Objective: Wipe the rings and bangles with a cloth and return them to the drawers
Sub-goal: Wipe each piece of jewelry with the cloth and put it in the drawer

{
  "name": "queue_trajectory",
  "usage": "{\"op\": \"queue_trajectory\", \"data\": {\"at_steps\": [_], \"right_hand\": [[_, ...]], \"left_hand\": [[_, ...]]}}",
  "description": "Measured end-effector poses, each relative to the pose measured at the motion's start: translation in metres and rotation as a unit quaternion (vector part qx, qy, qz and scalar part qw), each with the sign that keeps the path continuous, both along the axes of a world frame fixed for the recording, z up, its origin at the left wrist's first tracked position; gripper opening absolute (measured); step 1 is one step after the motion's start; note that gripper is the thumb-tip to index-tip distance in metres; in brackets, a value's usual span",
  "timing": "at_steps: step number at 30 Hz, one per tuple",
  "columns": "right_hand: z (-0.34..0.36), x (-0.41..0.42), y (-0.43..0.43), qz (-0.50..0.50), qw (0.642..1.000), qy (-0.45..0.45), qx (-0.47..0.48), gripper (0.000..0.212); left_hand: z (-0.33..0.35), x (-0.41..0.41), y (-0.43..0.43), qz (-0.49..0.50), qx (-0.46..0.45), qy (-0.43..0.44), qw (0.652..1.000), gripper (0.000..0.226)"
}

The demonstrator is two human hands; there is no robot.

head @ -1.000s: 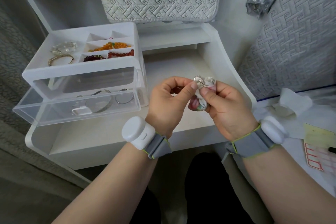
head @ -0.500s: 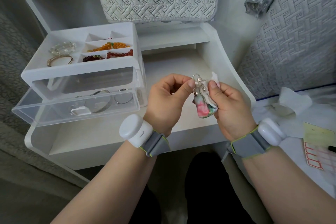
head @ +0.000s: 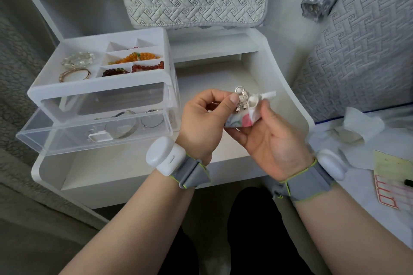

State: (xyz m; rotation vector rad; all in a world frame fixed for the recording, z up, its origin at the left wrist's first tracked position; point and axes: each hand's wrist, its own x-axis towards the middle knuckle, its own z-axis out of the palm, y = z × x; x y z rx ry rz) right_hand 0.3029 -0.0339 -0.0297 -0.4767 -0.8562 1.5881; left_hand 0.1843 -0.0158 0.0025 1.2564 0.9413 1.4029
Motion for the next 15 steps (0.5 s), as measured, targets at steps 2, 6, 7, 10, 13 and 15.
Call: {"op": "queue_trajectory", "data": {"at_steps": [2,6,7,10,13,15], "right_hand": [[0.0001,-0.0023,0.0006,-0.043,0.998,-0.052,0.012,0.038],[0.0002,-0.0029,0.0022,-0.128,0.981,-0.141,0.036,0.024],[0.001,-0.0021,0.003,-0.136,0.979,-0.147,0.038,0.018],[0.0031,0.0003,0.0049,-0.155,0.968,-0.19,0.049,0.018],[0.0047,0.0007,0.0041,-0.187,0.951,-0.236,0.066,0.011],[0.0059,0.001,0.0029,-0.204,0.941,-0.262,0.069,0.013]], "left_hand": [[-0.0006,-0.0004,-0.0007,-0.002,0.005,0.009,1.0,0.011],[0.0001,0.0013,-0.0034,-0.009,0.009,0.023,1.0,0.017],[0.0005,0.0015,-0.0037,-0.013,0.006,0.018,1.0,0.019],[-0.0004,0.0011,-0.0032,-0.014,0.004,0.013,1.0,0.019],[-0.0026,0.0004,-0.0013,-0.015,0.01,0.014,1.0,0.016],[-0.0028,0.0005,-0.001,-0.014,0.006,0.011,1.0,0.015]]}}
